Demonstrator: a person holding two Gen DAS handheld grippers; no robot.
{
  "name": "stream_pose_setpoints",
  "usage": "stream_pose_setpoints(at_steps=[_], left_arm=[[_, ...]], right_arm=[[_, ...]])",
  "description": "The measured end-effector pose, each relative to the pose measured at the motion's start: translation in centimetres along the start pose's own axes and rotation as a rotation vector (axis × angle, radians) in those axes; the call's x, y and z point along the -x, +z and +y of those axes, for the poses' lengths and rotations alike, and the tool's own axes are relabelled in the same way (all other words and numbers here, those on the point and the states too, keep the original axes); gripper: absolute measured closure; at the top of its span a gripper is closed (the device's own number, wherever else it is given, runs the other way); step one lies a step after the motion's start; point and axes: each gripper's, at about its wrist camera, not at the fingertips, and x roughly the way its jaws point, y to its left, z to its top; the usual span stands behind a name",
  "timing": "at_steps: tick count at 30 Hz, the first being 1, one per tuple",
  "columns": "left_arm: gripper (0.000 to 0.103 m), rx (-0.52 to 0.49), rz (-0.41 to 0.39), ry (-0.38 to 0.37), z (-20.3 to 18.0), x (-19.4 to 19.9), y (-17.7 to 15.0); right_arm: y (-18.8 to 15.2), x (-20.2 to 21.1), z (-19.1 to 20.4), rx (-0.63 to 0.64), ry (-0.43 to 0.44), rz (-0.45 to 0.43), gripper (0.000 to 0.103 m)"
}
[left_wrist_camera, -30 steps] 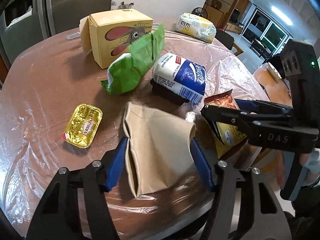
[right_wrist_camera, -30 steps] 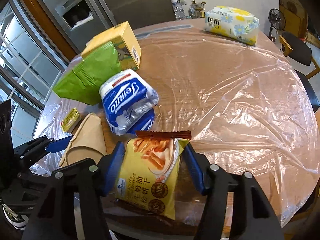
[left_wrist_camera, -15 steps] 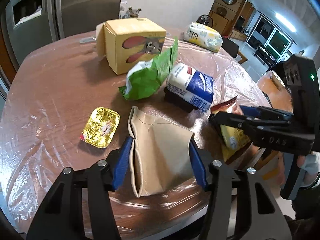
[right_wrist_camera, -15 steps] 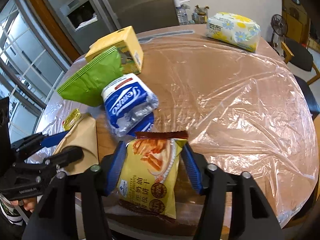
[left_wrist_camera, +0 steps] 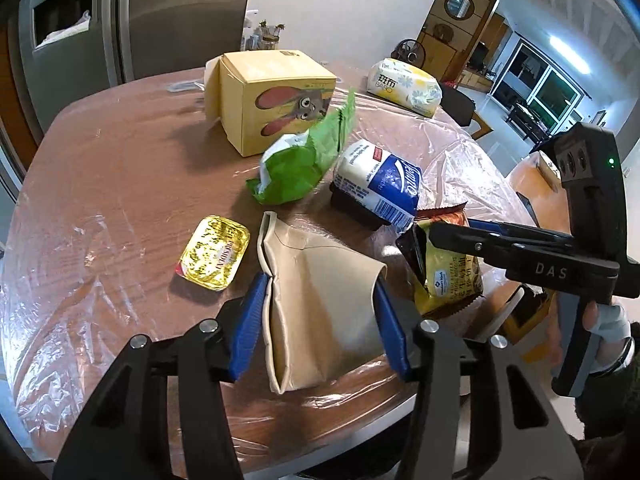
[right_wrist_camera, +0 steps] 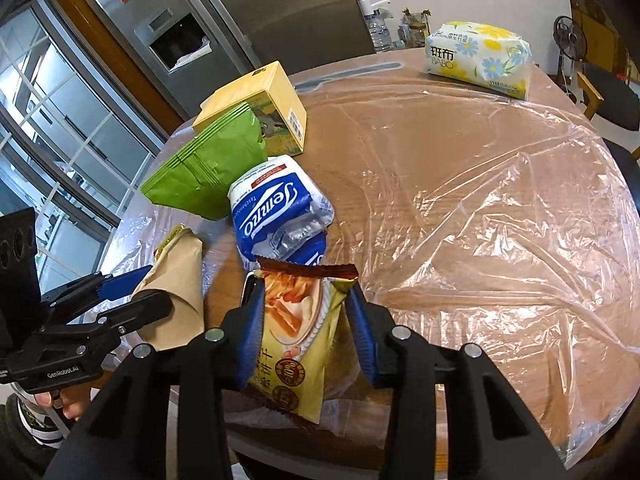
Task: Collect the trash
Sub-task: 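Lift the paper cup with the left tool while the right tool lifts the snack bag toward the bin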
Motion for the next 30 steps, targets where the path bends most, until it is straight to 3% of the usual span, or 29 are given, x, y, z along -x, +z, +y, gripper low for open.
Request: stream_pose_setpoints(at_steps=[6,17,30], left_arm=[[0.050,0.008,-0.013,-0.002,0.0,0.8,-0.2],[0.050,-0.006,-0.049,-0.018,-0.8,3.9,-1.5],[0.050,-0.032,-0.038,-0.028,-2.9,6.6,-4.5]], right_arm=[[-0.3,0.2,-0.1,-0.012,0.010,-0.005,0.066],[-0.5,4.5,-0.1,-0.030,0.090,-0.076,0.066],[-3.8,8.6,1.9,0.041,0.144,-0.070,0.066]])
